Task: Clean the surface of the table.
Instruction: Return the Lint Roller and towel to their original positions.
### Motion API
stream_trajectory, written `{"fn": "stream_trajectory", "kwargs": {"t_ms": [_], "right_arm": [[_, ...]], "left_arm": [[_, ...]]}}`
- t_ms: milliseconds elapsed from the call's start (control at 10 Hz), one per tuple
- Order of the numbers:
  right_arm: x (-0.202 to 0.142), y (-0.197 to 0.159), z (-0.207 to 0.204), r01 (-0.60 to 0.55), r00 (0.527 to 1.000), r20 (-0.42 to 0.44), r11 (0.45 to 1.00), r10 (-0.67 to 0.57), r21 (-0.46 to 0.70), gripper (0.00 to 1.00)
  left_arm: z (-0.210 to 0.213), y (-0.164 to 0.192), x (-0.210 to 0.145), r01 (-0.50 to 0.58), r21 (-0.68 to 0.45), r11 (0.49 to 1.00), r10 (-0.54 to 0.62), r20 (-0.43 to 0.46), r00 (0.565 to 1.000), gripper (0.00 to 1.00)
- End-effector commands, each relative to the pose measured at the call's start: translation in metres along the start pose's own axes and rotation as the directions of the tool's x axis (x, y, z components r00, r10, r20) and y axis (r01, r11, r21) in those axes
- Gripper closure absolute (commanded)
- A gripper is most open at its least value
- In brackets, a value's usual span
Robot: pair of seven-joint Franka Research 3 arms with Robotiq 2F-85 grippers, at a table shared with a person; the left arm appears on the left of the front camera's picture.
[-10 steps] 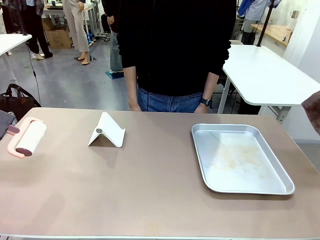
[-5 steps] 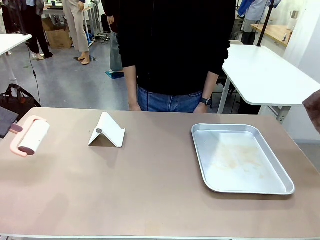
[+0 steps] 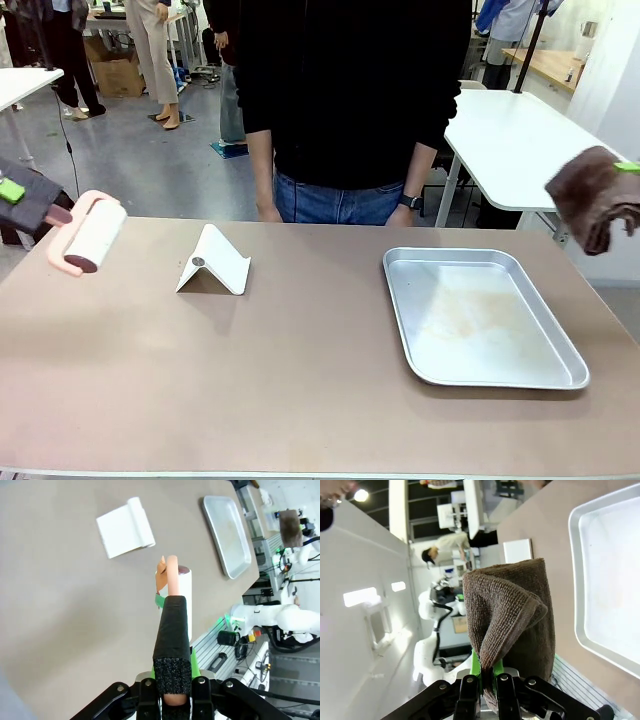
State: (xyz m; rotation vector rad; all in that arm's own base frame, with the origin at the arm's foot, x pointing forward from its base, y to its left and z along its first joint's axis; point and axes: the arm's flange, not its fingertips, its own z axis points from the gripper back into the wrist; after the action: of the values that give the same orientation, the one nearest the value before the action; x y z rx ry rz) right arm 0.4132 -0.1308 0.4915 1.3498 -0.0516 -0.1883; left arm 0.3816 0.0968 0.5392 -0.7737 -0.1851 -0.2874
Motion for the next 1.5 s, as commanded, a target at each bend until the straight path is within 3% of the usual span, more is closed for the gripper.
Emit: {"fn": "stream_trajectory", "kwargs": {"t_ms": [0,300,700,900,1100,1200,1400], "right_arm": [[-0.007,0.029,-0.052,-0.014,1.0,0.012,0.997,0.015,-0.08,0.9],[-0.011,0.058,-0.164,-0.164,0.985,-0.076,0.97,0.152,-0.18,0.9],[-0.007,0.043,-0.281,-0.302,0.94,-0.229,0.931,0.254,-0.204,0.9],[-0.012,0.032,-0.308,-0.321,0.926,-0.266,0.931,0.27,-0.174,0.9],[-0.008,0.03,-0.302,-0.278,0.945,-0.217,0.952,0.247,-0.129,0.9],[-0.017,0.025,-0.311,-0.303,0.928,-0.285,0.932,0.24,-0.201,0.9],[-0.017,0.025,-0.311,-0.303,0.928,-0.285,0.932,0.24,-0.201,0.9]], "left_arm": [[-0.018,-0.033,0.027,0.001,0.008,1.0,-0.001,0.015,1.0,0.78],[-0.06,-0.084,0.073,-0.032,-0.084,0.996,0.042,0.127,0.991,0.78],[-0.104,-0.077,0.106,-0.004,-0.056,0.998,0.006,0.043,0.999,0.78],[-0.125,-0.064,0.107,-0.036,-0.037,0.999,0.035,-0.014,0.999,0.78],[-0.14,-0.052,0.103,-0.062,-0.052,0.997,0.061,-0.036,0.998,0.78],[-0.133,-0.056,0.105,-0.06,-0.048,0.997,0.059,-0.012,0.998,0.78],[-0.133,-0.056,0.105,-0.06,-0.048,0.997,0.059,-0.012,0.998,0.78]]}}
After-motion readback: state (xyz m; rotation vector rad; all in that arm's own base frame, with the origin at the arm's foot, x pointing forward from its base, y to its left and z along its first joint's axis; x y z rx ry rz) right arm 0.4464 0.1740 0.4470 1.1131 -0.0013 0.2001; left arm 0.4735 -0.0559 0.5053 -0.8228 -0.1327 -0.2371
